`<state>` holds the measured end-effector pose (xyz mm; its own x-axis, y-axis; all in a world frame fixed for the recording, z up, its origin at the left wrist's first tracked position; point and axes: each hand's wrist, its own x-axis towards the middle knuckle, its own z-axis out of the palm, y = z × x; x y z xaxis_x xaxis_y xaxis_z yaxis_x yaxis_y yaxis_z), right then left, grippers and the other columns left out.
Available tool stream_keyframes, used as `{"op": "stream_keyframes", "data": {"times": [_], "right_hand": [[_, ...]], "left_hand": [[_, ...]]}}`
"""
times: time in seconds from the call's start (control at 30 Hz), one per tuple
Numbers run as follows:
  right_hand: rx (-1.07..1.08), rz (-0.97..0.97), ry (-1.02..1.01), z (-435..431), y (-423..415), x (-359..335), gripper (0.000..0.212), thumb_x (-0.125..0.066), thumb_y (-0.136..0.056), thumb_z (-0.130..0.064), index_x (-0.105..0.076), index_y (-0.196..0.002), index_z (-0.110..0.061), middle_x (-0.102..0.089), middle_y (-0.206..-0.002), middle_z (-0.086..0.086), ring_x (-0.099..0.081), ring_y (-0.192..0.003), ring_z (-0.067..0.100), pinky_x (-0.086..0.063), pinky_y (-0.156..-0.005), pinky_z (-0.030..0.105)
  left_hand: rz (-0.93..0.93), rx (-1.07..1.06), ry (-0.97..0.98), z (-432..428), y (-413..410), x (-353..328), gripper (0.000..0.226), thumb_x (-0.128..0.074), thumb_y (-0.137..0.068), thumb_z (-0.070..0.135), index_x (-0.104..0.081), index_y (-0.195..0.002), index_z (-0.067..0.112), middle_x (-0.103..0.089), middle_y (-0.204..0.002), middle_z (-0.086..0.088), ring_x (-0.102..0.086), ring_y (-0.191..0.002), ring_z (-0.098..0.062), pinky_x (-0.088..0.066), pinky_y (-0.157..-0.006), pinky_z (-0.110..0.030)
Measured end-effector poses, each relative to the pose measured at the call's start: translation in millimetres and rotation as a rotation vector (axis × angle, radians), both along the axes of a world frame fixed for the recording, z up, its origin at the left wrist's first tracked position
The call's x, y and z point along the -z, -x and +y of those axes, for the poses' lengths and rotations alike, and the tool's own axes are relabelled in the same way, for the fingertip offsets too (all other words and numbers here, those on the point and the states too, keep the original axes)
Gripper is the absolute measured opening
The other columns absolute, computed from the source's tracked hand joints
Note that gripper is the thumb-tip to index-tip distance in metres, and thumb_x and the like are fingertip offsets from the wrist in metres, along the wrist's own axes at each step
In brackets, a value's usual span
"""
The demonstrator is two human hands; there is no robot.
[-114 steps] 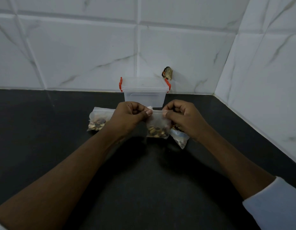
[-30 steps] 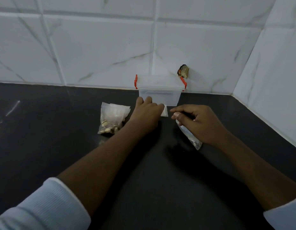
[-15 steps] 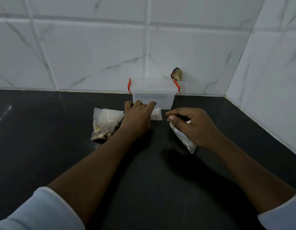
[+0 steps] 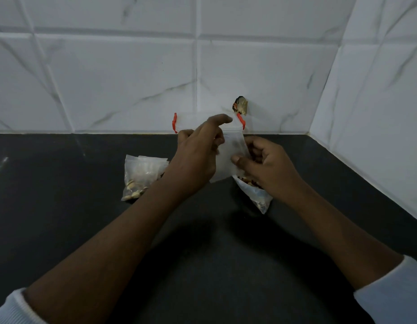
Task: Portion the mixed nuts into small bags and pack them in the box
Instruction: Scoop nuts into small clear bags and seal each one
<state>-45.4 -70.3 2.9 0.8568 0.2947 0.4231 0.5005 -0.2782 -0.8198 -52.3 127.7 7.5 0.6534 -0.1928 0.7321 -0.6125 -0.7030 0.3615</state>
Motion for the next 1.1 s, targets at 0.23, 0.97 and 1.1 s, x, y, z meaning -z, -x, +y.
{"op": "stream_keyframes", "data": {"times": [0.23, 0.97, 1.1], "right_hand": [[-0.103, 0.137, -0.114, -1.6, 1.4, -1.1, 0.016, -0.061, -0.103, -0.016, -0.072, -0.103, -0.005, -0.073, -0.073, 0.009, -0.063, -0.056, 0.018, -0.053, -0.052, 0.026], [-0.045, 0.007, -0.046, 9.3, 2.4, 5.7, 0.014, -0.071, -0.096, -0.011, -0.071, -0.111, -0.01, -0.076, -0.099, 0.008, -0.077, -0.08, 0.026, -0.065, -0.07, 0.048], [-0.081, 0.004, -0.007, 7.3, 1.0, 7.3, 0.02, -0.071, -0.097, -0.013, -0.072, -0.116, -0.01, -0.077, -0.099, 0.005, -0.078, -0.082, 0.026, -0.064, -0.079, 0.045]], "left_hand": [[0.172, 0.06, 0.274, 2.4, 2.1, 0.8, 0.052, -0.062, -0.1, 0.009, -0.042, -0.144, 0.029, -0.063, -0.099, 0.004, -0.065, -0.078, -0.01, -0.057, -0.071, -0.026], [0.418, 0.137, 0.576, -18.5, 12.2, 3.8, 0.015, -0.072, -0.095, 0.024, -0.072, -0.099, 0.01, -0.074, -0.081, -0.003, -0.071, -0.071, -0.014, -0.058, -0.063, -0.027], [0.552, 0.155, 0.755, -17.9, 11.2, 4.7, 0.023, -0.078, -0.089, 0.014, -0.068, -0.105, 0.0, -0.074, -0.091, -0.017, -0.073, -0.076, -0.019, -0.063, -0.071, -0.032]]}}
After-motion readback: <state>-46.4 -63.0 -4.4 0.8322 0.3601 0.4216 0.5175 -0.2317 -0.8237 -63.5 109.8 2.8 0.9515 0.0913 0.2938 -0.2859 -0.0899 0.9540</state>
